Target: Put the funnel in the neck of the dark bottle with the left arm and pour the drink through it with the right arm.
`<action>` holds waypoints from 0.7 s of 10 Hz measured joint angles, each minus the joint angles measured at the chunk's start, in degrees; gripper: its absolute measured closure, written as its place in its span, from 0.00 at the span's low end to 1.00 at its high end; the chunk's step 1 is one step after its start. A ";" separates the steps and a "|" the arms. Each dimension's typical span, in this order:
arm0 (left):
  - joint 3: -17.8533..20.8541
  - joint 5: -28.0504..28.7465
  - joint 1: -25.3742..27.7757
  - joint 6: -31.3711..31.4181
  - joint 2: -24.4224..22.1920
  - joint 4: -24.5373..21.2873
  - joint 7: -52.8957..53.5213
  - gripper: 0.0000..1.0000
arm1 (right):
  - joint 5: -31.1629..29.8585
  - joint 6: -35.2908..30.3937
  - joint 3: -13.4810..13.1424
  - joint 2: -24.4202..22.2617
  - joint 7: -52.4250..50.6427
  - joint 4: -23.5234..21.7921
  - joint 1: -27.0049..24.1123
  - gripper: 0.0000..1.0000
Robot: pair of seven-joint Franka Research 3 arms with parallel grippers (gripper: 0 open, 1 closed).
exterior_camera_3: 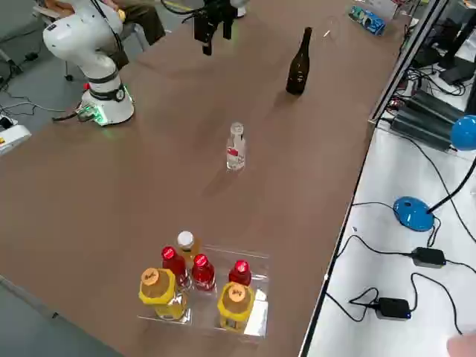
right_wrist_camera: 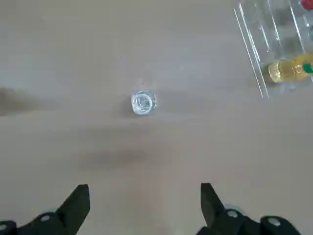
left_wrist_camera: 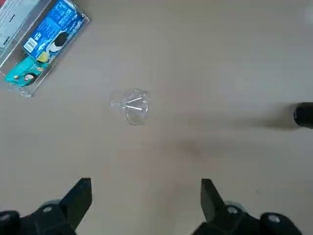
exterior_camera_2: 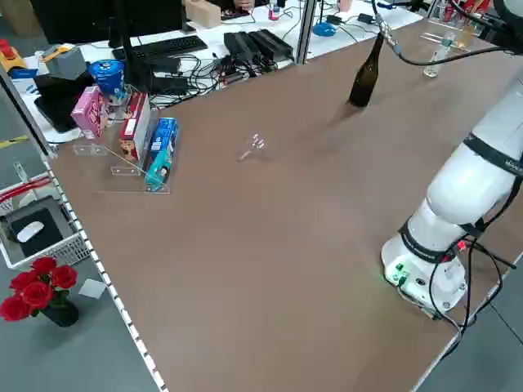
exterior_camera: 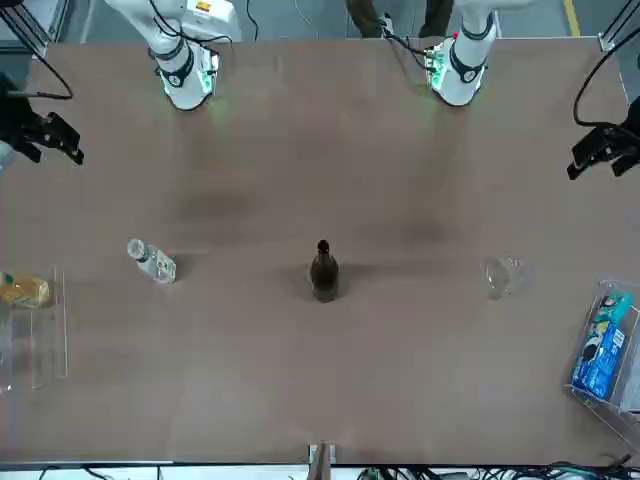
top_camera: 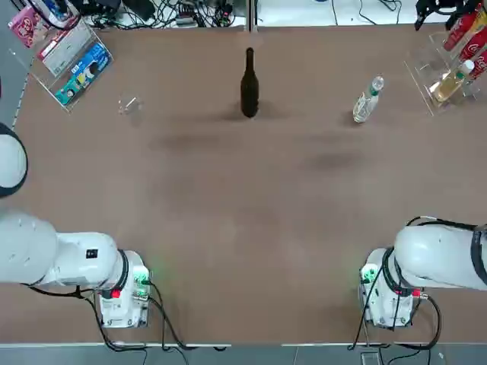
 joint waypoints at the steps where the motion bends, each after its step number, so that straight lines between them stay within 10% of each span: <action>1: 0.00 0.01 0.00 0.00 0.00 -0.01 0.00 0.02 | 0.00 -0.23 -0.52 -0.02 0.00 -0.01 -0.04 0.00; 7: -0.15 9.45 -0.12 0.12 1.23 -0.42 0.26 0.01 | 1.74 2.55 -4.45 0.01 -7.72 -3.12 -0.32 0.00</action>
